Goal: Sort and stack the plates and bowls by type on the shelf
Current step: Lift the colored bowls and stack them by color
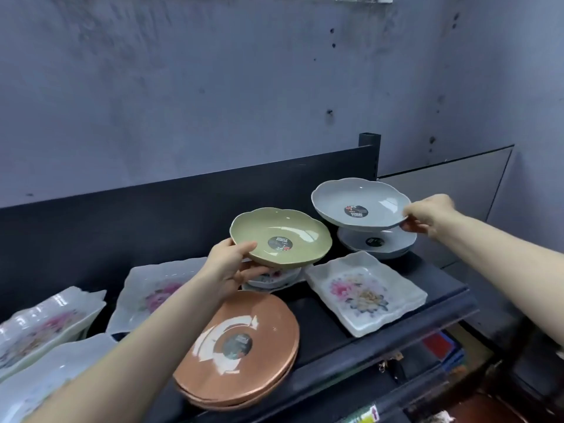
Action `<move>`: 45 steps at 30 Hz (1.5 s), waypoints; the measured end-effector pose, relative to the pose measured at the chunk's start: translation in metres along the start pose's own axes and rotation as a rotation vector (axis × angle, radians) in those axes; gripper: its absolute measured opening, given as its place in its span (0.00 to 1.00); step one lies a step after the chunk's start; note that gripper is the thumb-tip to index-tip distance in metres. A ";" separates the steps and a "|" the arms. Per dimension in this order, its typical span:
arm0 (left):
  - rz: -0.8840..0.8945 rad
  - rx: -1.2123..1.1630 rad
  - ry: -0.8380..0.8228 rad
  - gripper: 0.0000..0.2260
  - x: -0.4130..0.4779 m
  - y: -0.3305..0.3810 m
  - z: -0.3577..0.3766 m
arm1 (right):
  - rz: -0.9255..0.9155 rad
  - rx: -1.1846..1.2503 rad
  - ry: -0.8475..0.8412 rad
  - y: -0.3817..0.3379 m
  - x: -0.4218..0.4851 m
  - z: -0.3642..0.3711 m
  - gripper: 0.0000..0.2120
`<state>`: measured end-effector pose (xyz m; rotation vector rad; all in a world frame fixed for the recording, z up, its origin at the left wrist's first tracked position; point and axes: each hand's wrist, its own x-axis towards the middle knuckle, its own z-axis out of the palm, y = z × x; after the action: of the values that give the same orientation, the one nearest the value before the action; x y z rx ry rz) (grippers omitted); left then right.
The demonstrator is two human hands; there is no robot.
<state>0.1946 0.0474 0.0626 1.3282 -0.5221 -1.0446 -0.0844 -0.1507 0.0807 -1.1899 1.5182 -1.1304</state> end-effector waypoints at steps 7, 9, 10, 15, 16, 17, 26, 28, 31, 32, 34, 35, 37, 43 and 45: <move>0.042 -0.020 0.116 0.05 0.020 -0.002 0.045 | 0.035 -0.089 -0.023 0.028 0.081 -0.012 0.09; 0.050 -0.025 0.145 0.06 0.022 -0.004 0.056 | 0.032 -0.130 -0.043 0.035 0.097 -0.010 0.10; 0.050 -0.029 0.158 0.06 0.023 -0.005 0.062 | 0.030 -0.154 -0.055 0.039 0.104 -0.009 0.10; 0.051 -0.033 0.219 0.05 0.025 -0.016 0.087 | -0.005 -0.395 -0.181 0.060 0.126 -0.006 0.05; 0.051 -0.034 0.227 0.05 0.025 -0.019 0.091 | -0.043 -0.466 -0.165 0.062 0.125 -0.008 0.06; 0.051 -0.036 0.232 0.07 0.025 -0.022 0.095 | -0.090 -0.536 -0.152 0.064 0.125 -0.010 0.06; 0.040 -0.030 0.272 0.08 0.018 -0.033 0.117 | -0.280 -0.791 -0.177 0.072 0.129 -0.016 0.10; 0.042 -0.048 0.276 0.07 0.014 -0.032 0.117 | -0.324 -0.786 -0.171 0.068 0.128 -0.017 0.12; 0.043 -0.058 0.308 0.05 0.008 -0.029 0.111 | -0.432 -0.720 -0.230 0.055 0.117 -0.006 0.13; 0.045 -0.069 0.326 0.05 0.006 -0.028 0.106 | -0.463 -0.691 -0.267 0.050 0.110 0.002 0.13; 0.054 -0.091 0.362 0.04 0.002 -0.025 0.095 | -0.512 -0.623 -0.345 0.040 0.094 0.020 0.12; 0.061 -0.100 0.381 0.04 -0.001 -0.023 0.088 | -0.530 -0.590 -0.393 0.035 0.084 0.029 0.11; 0.078 -0.122 0.422 0.05 -0.010 -0.019 0.073 | -0.564 -0.538 -0.489 0.026 0.062 0.048 0.11; 0.124 -0.168 0.521 0.08 -0.047 -0.010 0.020 | -0.622 -0.448 -0.649 0.017 0.003 0.092 0.11; 0.135 -0.195 0.560 0.08 -0.060 -0.008 0.002 | -0.638 -0.438 -0.686 0.015 -0.014 0.103 0.12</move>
<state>0.1622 0.0977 0.0702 1.3188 -0.0830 -0.5577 0.0145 -0.1493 0.0465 -2.1923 0.8745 -0.6342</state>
